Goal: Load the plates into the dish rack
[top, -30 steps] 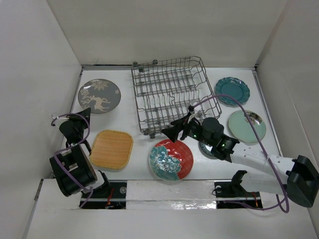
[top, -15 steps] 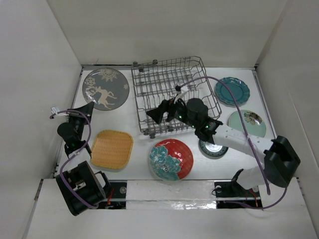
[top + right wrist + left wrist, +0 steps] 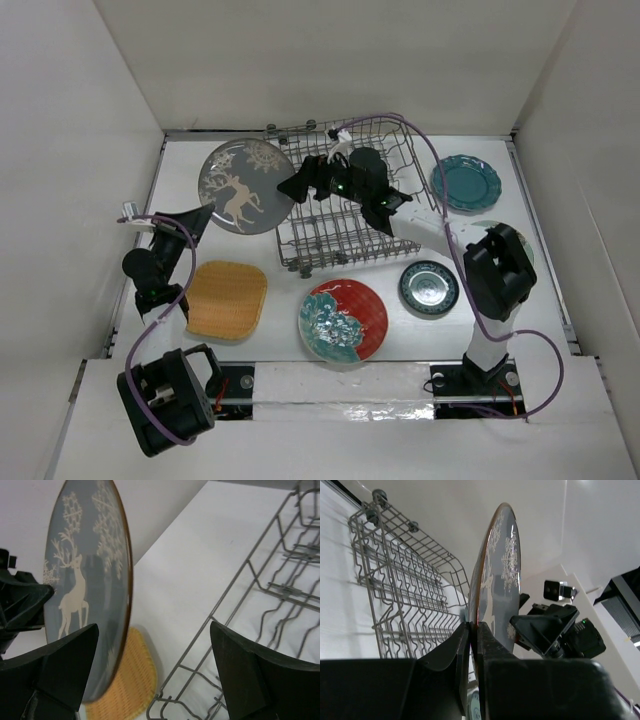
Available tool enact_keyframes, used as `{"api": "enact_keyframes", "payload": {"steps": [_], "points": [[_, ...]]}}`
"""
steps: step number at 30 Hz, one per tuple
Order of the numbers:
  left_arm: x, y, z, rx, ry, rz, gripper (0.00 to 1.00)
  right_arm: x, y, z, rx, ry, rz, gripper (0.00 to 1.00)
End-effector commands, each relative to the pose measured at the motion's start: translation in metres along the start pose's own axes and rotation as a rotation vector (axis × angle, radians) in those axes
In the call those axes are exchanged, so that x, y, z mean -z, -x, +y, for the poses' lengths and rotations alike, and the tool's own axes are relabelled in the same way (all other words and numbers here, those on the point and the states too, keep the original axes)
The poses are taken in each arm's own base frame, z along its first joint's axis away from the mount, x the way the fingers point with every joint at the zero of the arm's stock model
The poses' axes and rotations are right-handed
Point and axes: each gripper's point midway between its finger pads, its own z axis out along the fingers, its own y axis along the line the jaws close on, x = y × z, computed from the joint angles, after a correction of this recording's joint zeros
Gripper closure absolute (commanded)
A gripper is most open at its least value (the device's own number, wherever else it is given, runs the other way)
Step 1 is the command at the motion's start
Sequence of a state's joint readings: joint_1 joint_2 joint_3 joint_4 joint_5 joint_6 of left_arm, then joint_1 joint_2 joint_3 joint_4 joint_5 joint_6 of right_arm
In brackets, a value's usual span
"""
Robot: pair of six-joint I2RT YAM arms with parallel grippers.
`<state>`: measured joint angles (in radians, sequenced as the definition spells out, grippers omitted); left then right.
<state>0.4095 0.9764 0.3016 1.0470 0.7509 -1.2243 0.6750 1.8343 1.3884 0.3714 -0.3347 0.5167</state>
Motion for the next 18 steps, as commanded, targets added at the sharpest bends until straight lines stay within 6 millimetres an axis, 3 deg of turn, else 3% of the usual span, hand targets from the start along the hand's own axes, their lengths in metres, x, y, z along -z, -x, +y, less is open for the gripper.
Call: {"api": "enact_keyframes", "payload": {"steps": [1, 4, 7, 8, 11, 16, 18], "points": [[0.002, 0.004, -0.061, -0.121, -0.203, 0.013, 1.0, -0.002, 0.016, 0.039, 0.035, 0.16, -0.01, 0.03], [-0.001, -0.005, -0.06, -0.121, -0.208, 0.054, 1.0, -0.003, 0.013, 0.05, 0.012, 0.235, -0.013, 0.09], [0.003, -0.013, -0.059, -0.095, -0.234, 0.089, 1.0, -0.006, 0.007, 0.057, -0.011, 0.3, 0.007, 0.42], [0.004, -0.014, -0.06, -0.101, -0.244, 0.095, 1.0, -0.004, 0.006, 0.063, -0.024, 0.338, 0.004, 0.64], [0.005, -0.021, -0.053, -0.104, -0.232, 0.135, 1.0, -0.003, 0.002, 0.067, -0.066, 0.379, 0.005, 0.97], [0.0, -0.024, -0.038, -0.099, -0.157, 0.16, 1.0, 0.005, 0.013, 0.066, -0.069, 0.355, -0.031, 1.0], [0.0, -0.026, -0.032, -0.104, -0.126, 0.168, 0.75, 0.013, 0.035, 0.073, -0.053, 0.33, -0.091, 1.0]]}}
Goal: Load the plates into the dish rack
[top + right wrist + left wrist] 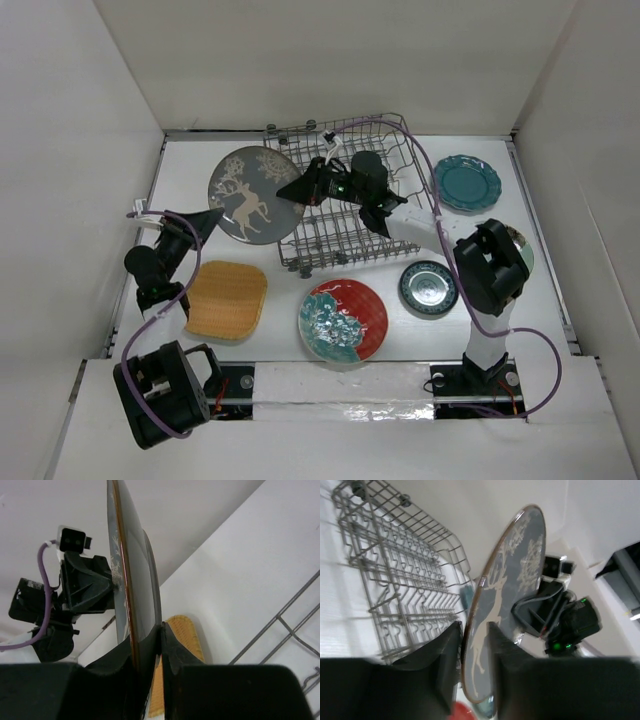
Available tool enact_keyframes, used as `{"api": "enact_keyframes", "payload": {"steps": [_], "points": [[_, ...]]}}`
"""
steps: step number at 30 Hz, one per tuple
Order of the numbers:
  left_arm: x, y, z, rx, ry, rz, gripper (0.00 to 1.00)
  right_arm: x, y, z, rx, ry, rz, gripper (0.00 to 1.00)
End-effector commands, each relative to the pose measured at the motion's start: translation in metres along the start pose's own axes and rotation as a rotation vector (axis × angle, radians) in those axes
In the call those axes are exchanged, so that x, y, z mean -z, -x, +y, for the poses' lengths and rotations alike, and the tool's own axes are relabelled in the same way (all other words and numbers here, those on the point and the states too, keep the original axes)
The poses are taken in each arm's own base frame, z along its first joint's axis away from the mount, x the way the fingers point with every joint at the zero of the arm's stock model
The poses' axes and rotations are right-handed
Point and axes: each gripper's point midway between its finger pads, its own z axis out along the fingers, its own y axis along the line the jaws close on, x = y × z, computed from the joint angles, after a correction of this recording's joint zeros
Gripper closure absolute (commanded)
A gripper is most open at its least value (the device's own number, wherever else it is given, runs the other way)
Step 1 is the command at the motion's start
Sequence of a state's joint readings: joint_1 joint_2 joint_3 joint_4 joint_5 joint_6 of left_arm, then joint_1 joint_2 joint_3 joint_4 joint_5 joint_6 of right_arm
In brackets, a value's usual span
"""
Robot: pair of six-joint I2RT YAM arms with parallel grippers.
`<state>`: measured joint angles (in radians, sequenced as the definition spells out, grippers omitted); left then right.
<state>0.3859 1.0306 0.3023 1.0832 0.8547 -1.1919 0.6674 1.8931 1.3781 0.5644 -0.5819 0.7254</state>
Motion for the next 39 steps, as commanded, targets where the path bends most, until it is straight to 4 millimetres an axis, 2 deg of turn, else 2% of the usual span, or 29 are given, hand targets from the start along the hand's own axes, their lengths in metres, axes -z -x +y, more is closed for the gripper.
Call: {"api": "enact_keyframes", "payload": {"steps": [1, 2, 3, 4, 5, 6, 7, 8, 10, 12, 13, 14, 15, 16, 17, 18, 19, 20, 21, 22, 24, 25, 26, 27, 28, 29, 32, 39], "points": [[0.0, -0.001, -0.038, -0.109, -0.096, 0.04, 0.62, 0.012, 0.05, 0.042, 0.124, 0.056, -0.153, 1.0], [0.0, -0.002, -0.036, -0.103, -0.079, 0.042, 0.53, 0.017, 0.063, 0.035, 0.118, 0.001, -0.192, 1.0], [0.001, -0.002, -0.034, -0.106, -0.066, 0.042, 0.46, 0.025, 0.08, 0.043, 0.127, -0.016, -0.231, 1.0], [0.001, 0.003, -0.041, -0.174, -0.069, 0.019, 0.37, 0.028, 0.089, 0.048, 0.124, -0.032, -0.254, 1.0], [0.001, 0.002, -0.031, -0.154, -0.012, 0.025, 0.34, 0.038, 0.106, 0.038, 0.118, -0.089, -0.303, 1.0], [0.002, 0.004, -0.029, -0.17, 0.016, 0.016, 0.31, 0.046, 0.119, 0.05, 0.128, -0.094, -0.341, 1.0], [0.004, 0.013, -0.035, -0.248, 0.029, -0.03, 0.26, 0.054, 0.13, 0.047, 0.129, -0.125, -0.376, 1.0], [0.006, 0.012, -0.026, -0.23, 0.08, -0.03, 0.25, 0.059, 0.139, 0.042, 0.128, -0.177, -0.415, 1.0], [0.011, 0.02, -0.031, -0.278, 0.107, -0.084, 0.23, 0.071, 0.156, 0.041, 0.144, -0.235, -0.468, 1.0], [0.015, 0.02, -0.027, -0.289, 0.143, -0.095, 0.23, 0.081, 0.169, 0.024, 0.18, -0.368, -0.509, 1.0], [0.016, 0.018, -0.029, -0.296, 0.139, -0.094, 0.24, 0.08, 0.168, 0.018, 0.186, -0.409, -0.506, 1.0], [0.016, 0.016, -0.026, -0.293, 0.15, -0.084, 0.27, 0.089, 0.172, -0.002, 0.205, -0.53, -0.528, 1.0], [0.013, 0.008, -0.03, -0.292, 0.132, -0.054, 0.31, 0.089, 0.176, -0.001, 0.224, -0.562, -0.538, 1.0], [0.012, 0.002, -0.033, -0.293, 0.114, -0.027, 0.44, 0.086, 0.173, -0.004, 0.237, -0.602, -0.531, 1.0], [0.009, -0.002, -0.038, -0.299, 0.094, -0.009, 0.55, 0.091, 0.169, -0.023, 0.262, -0.715, -0.524, 1.0], [0.007, -0.008, -0.042, -0.31, 0.077, 0.016, 0.7, 0.092, 0.176, -0.021, 0.283, -0.752, -0.542, 1.0], [0.002, -0.021, -0.049, -0.315, 0.048, 0.068, 0.92, 0.089, 0.174, -0.021, 0.299, -0.783, -0.537, 1.0], [-0.001, -0.026, -0.057, -0.327, 0.044, 0.096, 1.0, 0.089, 0.167, -0.038, 0.328, -0.868, -0.509, 1.0], [-0.003, -0.033, -0.062, -0.343, 0.034, 0.123, 1.0, 0.087, 0.168, -0.038, 0.347, -0.892, -0.503, 1.0], [-0.007, -0.042, -0.082, -0.408, -0.018, 0.148, 1.0, 0.083, 0.179, -0.029, 0.364, -0.894, -0.521, 1.0], [-0.006, -0.054, -0.088, -0.453, 0.0, 0.186, 1.0, 0.074, 0.169, -0.038, 0.414, -0.969, -0.481, 1.0], [-0.005, -0.048, -0.094, -0.537, 0.016, 0.143, 1.0, 0.07, 0.179, -0.029, 0.428, -0.97, -0.501, 1.0], [-0.002, -0.058, -0.103, -0.558, 0.013, 0.174, 1.0, 0.069, 0.179, -0.03, 0.455, -1.004, -0.486, 1.0], [0.001, -0.059, -0.106, -0.587, 0.019, 0.167, 1.0, 0.06, 0.166, -0.041, 0.473, -1.033, -0.435, 1.0], [0.006, -0.057, -0.114, -0.616, 0.009, 0.145, 1.0, 0.059, 0.167, -0.044, 0.482, -1.052, -0.429, 1.0], [0.009, -0.055, -0.109, -0.649, 0.035, 0.131, 1.0, 0.058, 0.17, -0.038, 0.5, -1.073, -0.428, 1.0], [0.018, -0.055, -0.105, -0.676, 0.049, 0.108, 1.0, 0.051, 0.163, -0.049, 0.523, -1.12, -0.404, 1.0], [0.03, -0.039, -0.117, -0.722, 0.053, 0.023, 0.93, 0.045, 0.147, -0.065, 0.553, -1.185, -0.376, 1.0]]}}
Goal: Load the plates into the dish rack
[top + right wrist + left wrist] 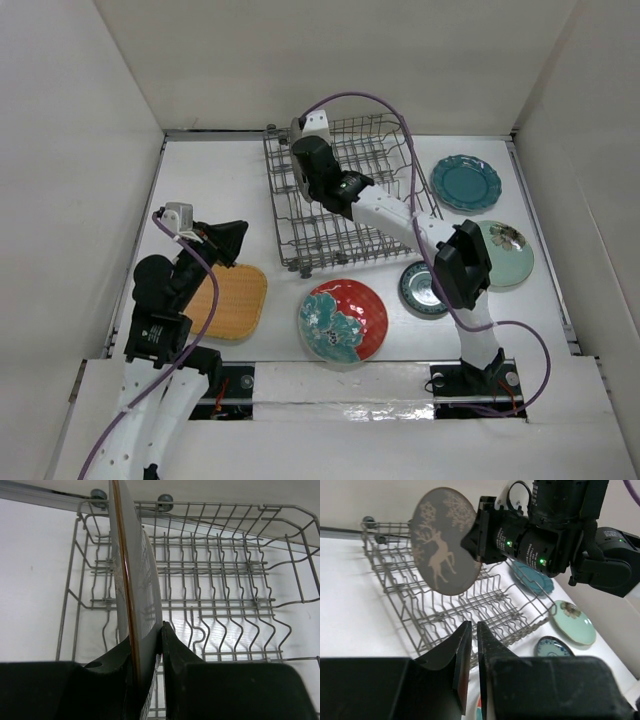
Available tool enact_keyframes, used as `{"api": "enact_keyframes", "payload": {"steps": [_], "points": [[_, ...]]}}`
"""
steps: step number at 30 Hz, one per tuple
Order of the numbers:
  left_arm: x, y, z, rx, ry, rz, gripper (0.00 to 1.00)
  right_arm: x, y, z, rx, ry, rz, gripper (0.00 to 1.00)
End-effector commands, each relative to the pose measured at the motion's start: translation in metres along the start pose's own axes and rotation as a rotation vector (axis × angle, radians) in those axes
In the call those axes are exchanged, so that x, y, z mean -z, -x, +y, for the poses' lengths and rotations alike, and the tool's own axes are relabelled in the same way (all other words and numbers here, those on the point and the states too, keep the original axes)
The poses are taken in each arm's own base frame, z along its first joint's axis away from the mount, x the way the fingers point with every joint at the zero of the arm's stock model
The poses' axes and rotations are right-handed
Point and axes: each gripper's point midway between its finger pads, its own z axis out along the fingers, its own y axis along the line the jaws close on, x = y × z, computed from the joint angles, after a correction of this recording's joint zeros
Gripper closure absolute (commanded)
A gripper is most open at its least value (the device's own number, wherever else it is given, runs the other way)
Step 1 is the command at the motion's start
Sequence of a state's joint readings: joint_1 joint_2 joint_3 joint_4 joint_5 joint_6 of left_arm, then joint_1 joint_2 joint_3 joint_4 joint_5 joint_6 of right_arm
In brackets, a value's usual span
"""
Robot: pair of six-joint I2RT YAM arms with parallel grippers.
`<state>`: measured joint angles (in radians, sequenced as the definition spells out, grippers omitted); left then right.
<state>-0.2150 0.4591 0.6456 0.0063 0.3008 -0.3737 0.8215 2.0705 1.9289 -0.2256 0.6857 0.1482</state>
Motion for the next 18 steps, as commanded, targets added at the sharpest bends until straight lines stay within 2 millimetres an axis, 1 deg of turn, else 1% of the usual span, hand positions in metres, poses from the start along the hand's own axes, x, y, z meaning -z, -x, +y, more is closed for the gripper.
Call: {"api": "enact_keyframes", "payload": {"steps": [1, 2, 4, 6, 11, 16, 17, 18], "points": [[0.007, 0.019, 0.003, -0.054, 0.038, -0.07, 0.92, 0.015, 0.084, -0.016, -0.139, -0.073, -0.203, 1.0], [0.007, 0.018, 0.002, -0.055, 0.035, -0.069, 0.92, 0.009, 0.076, -0.013, -0.121, -0.078, -0.186, 1.0], [0.006, 0.016, 0.001, -0.054, 0.023, -0.056, 0.91, 0.007, 0.075, -0.013, -0.118, -0.091, -0.182, 1.0], [0.004, 0.013, 0.0, -0.051, 0.016, -0.042, 0.9, 0.001, 0.065, -0.011, -0.104, -0.098, -0.168, 1.0], [0.003, 0.01, 0.0, -0.049, 0.011, -0.03, 0.89, -0.008, 0.048, -0.005, -0.087, -0.098, -0.144, 1.0], [0.001, 0.009, 0.001, -0.047, 0.015, -0.024, 0.88, -0.017, 0.033, 0.004, -0.08, -0.075, -0.119, 1.0], [0.001, 0.009, 0.002, -0.049, 0.016, -0.022, 0.88, -0.02, 0.027, 0.006, -0.077, -0.072, -0.111, 1.0], [0.001, 0.009, 0.002, -0.047, 0.017, -0.023, 0.88, -0.018, 0.024, 0.012, -0.071, -0.059, -0.106, 1.0]]}}
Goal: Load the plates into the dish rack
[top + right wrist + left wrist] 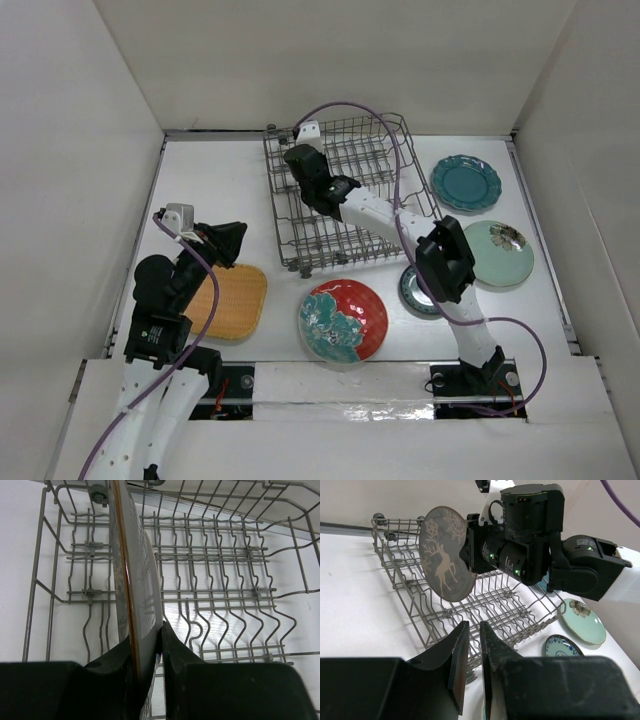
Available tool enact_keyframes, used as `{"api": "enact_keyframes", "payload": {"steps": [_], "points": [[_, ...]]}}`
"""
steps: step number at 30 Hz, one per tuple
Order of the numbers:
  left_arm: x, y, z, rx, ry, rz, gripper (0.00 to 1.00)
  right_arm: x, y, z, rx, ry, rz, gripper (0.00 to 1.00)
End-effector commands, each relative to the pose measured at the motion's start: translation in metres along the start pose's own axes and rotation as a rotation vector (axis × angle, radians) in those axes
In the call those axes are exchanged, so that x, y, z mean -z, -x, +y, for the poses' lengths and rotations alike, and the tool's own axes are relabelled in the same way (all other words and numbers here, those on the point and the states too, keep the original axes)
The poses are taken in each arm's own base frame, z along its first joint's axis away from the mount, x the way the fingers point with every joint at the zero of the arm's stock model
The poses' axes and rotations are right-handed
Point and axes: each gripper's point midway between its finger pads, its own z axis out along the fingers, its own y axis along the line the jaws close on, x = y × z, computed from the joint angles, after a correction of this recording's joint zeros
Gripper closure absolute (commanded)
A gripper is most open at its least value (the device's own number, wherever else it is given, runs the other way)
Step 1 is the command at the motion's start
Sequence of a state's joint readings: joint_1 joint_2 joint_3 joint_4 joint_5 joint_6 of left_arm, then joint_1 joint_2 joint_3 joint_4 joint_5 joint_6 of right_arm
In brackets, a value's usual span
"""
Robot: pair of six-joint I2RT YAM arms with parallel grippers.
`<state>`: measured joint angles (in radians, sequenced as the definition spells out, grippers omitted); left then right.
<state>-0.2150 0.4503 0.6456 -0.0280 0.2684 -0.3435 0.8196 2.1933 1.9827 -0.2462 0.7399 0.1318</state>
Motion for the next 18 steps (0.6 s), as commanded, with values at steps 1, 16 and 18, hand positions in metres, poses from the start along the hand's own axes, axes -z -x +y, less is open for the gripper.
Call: {"api": "enact_keyframes", "payload": {"steps": [1, 16, 18], "points": [[-0.002, 0.012, -0.006, -0.022, -0.02, -0.032, 0.88, 0.012, 0.063, 0.005, -0.146, 0.005, -0.155, 1.0], [-0.003, 0.01, -0.004, -0.019, -0.013, -0.027, 0.87, 0.012, 0.008, 0.043, -0.062, -0.011, -0.098, 0.83], [-0.003, 0.011, -0.004, -0.019, -0.012, -0.029, 0.87, 0.014, 0.009, 0.042, -0.074, -0.005, -0.097, 0.63]]}}
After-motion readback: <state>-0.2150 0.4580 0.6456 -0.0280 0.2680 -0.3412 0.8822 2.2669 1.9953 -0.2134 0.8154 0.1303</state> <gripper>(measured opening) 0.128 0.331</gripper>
